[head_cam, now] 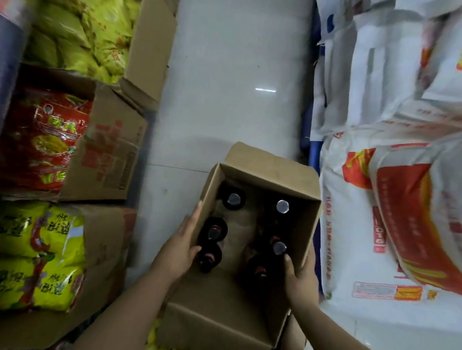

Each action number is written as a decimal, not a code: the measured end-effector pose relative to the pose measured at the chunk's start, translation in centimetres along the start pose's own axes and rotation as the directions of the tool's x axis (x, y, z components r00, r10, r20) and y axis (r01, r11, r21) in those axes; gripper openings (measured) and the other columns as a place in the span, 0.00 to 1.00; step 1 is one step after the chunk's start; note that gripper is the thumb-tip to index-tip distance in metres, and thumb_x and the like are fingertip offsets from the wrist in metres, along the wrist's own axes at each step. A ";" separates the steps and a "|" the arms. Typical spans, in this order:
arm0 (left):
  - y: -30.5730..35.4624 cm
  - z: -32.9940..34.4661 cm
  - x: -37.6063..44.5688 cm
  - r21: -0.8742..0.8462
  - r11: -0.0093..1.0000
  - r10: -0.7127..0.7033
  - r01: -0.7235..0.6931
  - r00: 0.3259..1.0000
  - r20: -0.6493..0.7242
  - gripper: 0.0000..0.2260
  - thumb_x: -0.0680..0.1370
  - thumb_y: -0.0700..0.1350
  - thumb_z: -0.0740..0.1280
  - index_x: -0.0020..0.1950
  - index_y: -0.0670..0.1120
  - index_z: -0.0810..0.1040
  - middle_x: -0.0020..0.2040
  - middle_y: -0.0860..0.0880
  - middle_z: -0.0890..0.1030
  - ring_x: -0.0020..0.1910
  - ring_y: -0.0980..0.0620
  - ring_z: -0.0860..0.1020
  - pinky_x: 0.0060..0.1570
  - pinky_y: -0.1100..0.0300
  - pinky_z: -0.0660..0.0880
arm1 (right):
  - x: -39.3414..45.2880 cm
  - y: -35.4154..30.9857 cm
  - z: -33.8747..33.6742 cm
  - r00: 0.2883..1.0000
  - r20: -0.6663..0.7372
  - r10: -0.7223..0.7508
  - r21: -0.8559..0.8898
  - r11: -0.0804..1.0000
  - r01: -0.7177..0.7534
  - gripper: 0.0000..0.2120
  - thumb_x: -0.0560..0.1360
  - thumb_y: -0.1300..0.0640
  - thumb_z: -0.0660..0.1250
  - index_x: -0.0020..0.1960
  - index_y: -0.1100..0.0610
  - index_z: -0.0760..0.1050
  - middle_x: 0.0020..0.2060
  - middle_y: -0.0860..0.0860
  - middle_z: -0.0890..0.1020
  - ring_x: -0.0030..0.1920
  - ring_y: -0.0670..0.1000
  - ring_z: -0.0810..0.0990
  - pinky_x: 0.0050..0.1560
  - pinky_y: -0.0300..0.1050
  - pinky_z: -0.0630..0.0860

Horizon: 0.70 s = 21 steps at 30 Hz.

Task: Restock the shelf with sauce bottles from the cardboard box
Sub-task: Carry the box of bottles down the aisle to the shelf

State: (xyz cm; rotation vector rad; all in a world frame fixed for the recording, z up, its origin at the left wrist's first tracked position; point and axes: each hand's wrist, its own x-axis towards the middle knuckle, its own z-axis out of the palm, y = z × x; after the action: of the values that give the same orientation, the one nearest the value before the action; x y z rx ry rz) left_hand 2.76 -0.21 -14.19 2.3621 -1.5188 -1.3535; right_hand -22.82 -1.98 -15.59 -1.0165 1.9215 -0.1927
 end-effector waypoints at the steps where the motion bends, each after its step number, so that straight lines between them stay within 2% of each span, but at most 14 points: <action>1: -0.3 0.0 0.2 0.025 1.000 0.003 -0.003 1.000 0.004 0.46 0.78 0.42 0.66 0.69 0.68 0.28 0.70 0.43 0.73 0.57 0.46 0.79 0.50 0.57 0.75 | 0.3 0.3 0.0 1.000 0.021 0.002 -0.010 1.000 -0.001 0.27 0.79 0.54 0.60 0.75 0.48 0.54 0.69 0.53 0.72 0.68 0.60 0.71 0.68 0.56 0.67; 2: -0.7 0.0 0.2 0.032 0.999 0.007 -0.008 1.000 0.013 0.46 0.79 0.43 0.65 0.68 0.69 0.27 0.59 0.42 0.80 0.45 0.49 0.81 0.42 0.60 0.74 | 0.6 0.8 -0.1 0.999 0.037 -0.016 -0.029 0.999 0.017 0.26 0.79 0.54 0.59 0.75 0.48 0.55 0.69 0.53 0.72 0.68 0.60 0.71 0.68 0.56 0.68; 3: -0.8 -0.2 0.3 0.030 1.000 0.007 -0.008 0.999 0.034 0.46 0.79 0.43 0.64 0.67 0.70 0.26 0.49 0.44 0.82 0.38 0.52 0.79 0.36 0.62 0.72 | 0.6 1.0 -0.2 0.998 0.058 -0.023 -0.051 0.998 0.026 0.26 0.79 0.54 0.59 0.75 0.48 0.55 0.69 0.53 0.72 0.68 0.60 0.71 0.67 0.56 0.68; 4: -0.9 -0.3 0.3 0.020 1.000 0.009 -0.010 0.999 0.048 0.46 0.79 0.44 0.63 0.67 0.70 0.25 0.42 0.45 0.81 0.34 0.52 0.78 0.33 0.62 0.72 | 0.6 1.3 -0.4 0.997 0.076 -0.027 -0.061 0.998 0.032 0.26 0.79 0.54 0.59 0.75 0.49 0.55 0.69 0.53 0.72 0.67 0.59 0.72 0.67 0.56 0.69; 6: -1.1 -0.5 0.2 -0.009 1.000 0.023 -0.023 0.998 0.052 0.45 0.80 0.42 0.63 0.68 0.71 0.27 0.36 0.45 0.80 0.31 0.50 0.78 0.32 0.59 0.74 | 0.7 1.7 -0.8 0.994 0.101 -0.048 -0.069 0.996 0.055 0.28 0.79 0.54 0.59 0.76 0.51 0.53 0.68 0.55 0.73 0.66 0.59 0.74 0.65 0.54 0.70; 9: -1.5 -0.5 -0.1 -0.105 0.993 0.058 -0.053 0.997 0.050 0.43 0.79 0.40 0.63 0.71 0.70 0.33 0.42 0.42 0.82 0.33 0.47 0.79 0.35 0.52 0.78 | 1.1 1.5 -2.0 0.981 0.098 -0.169 -0.083 0.981 0.177 0.31 0.79 0.55 0.60 0.77 0.50 0.50 0.71 0.53 0.70 0.68 0.58 0.72 0.67 0.49 0.68; 11: -1.8 -0.3 -0.4 -0.181 0.983 0.048 -0.038 0.998 0.051 0.43 0.79 0.39 0.63 0.72 0.71 0.36 0.48 0.46 0.82 0.36 0.48 0.79 0.41 0.49 0.79 | 1.8 0.8 -3.2 0.962 0.109 -0.249 -0.094 0.961 0.260 0.34 0.79 0.58 0.61 0.77 0.49 0.46 0.71 0.52 0.68 0.69 0.57 0.70 0.67 0.46 0.65; 13: -1.8 0.0 -0.9 -0.258 0.966 0.039 -0.027 0.998 0.043 0.43 0.79 0.38 0.63 0.71 0.73 0.37 0.49 0.49 0.76 0.43 0.47 0.77 0.46 0.51 0.78 | 2.7 -0.1 -4.5 0.929 0.138 -0.343 -0.105 0.928 0.359 0.37 0.78 0.61 0.62 0.76 0.45 0.42 0.73 0.49 0.63 0.71 0.53 0.66 0.69 0.45 0.63; 15: -1.3 0.3 -1.6 -0.285 0.958 0.034 -0.029 0.999 0.013 0.43 0.78 0.38 0.63 0.71 0.73 0.39 0.49 0.51 0.76 0.45 0.44 0.81 0.49 0.50 0.79 | 3.5 -0.9 -5.6 0.892 0.184 -0.412 -0.105 0.894 0.435 0.37 0.78 0.63 0.61 0.76 0.44 0.42 0.74 0.45 0.62 0.68 0.48 0.70 0.66 0.36 0.66; 16: -1.1 0.4 -2.0 -0.303 0.953 0.023 -0.021 1.000 0.003 0.43 0.78 0.38 0.64 0.71 0.73 0.39 0.49 0.57 0.77 0.46 0.48 0.82 0.51 0.52 0.79 | 3.7 -1.2 -6.1 0.878 0.209 -0.431 -0.104 0.883 0.458 0.37 0.78 0.65 0.61 0.76 0.44 0.44 0.73 0.41 0.63 0.65 0.44 0.71 0.62 0.27 0.65; 17: -0.8 0.4 -2.5 -0.325 0.946 0.016 -0.014 1.000 0.003 0.42 0.79 0.37 0.63 0.71 0.73 0.40 0.50 0.64 0.75 0.46 0.57 0.80 0.52 0.57 0.78 | 3.9 -1.6 -6.5 0.864 0.232 -0.447 -0.093 0.874 0.477 0.37 0.77 0.67 0.61 0.76 0.43 0.46 0.71 0.36 0.62 0.63 0.38 0.69 0.59 0.20 0.62; 18: -0.6 0.3 -2.9 -0.337 0.941 0.012 -0.009 1.000 0.006 0.42 0.79 0.36 0.63 0.72 0.73 0.42 0.51 0.70 0.72 0.46 0.64 0.76 0.52 0.60 0.76 | 3.9 -1.9 -7.0 0.853 0.246 -0.460 -0.087 0.866 0.492 0.38 0.76 0.68 0.61 0.75 0.43 0.47 0.69 0.32 0.60 0.61 0.34 0.66 0.56 0.16 0.59; 19: -0.3 0.1 -3.3 -0.343 0.939 0.013 -0.010 1.000 0.007 0.42 0.79 0.36 0.63 0.72 0.73 0.43 0.51 0.72 0.69 0.44 0.67 0.72 0.53 0.61 0.74 | 3.7 -2.3 -7.5 0.847 0.254 -0.468 -0.089 0.860 0.502 0.38 0.76 0.69 0.61 0.75 0.43 0.47 0.68 0.32 0.59 0.61 0.33 0.66 0.54 0.14 0.58; 21: 0.4 -0.5 -4.1 -0.354 0.935 0.015 -0.006 1.000 0.022 0.41 0.79 0.35 0.62 0.71 0.74 0.44 0.48 0.72 0.70 0.42 0.68 0.68 0.51 0.60 0.70 | 3.3 -2.9 -8.5 0.851 0.257 -0.457 -0.107 0.862 0.495 0.38 0.75 0.70 0.61 0.76 0.46 0.49 0.68 0.35 0.61 0.60 0.38 0.68 0.54 0.17 0.60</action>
State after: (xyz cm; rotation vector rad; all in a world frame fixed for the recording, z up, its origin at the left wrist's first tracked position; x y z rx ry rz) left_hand 2.25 2.43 -11.07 2.1185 -1.1676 -1.5092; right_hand -28.59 -8.41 -11.52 -1.5595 1.4688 -0.1881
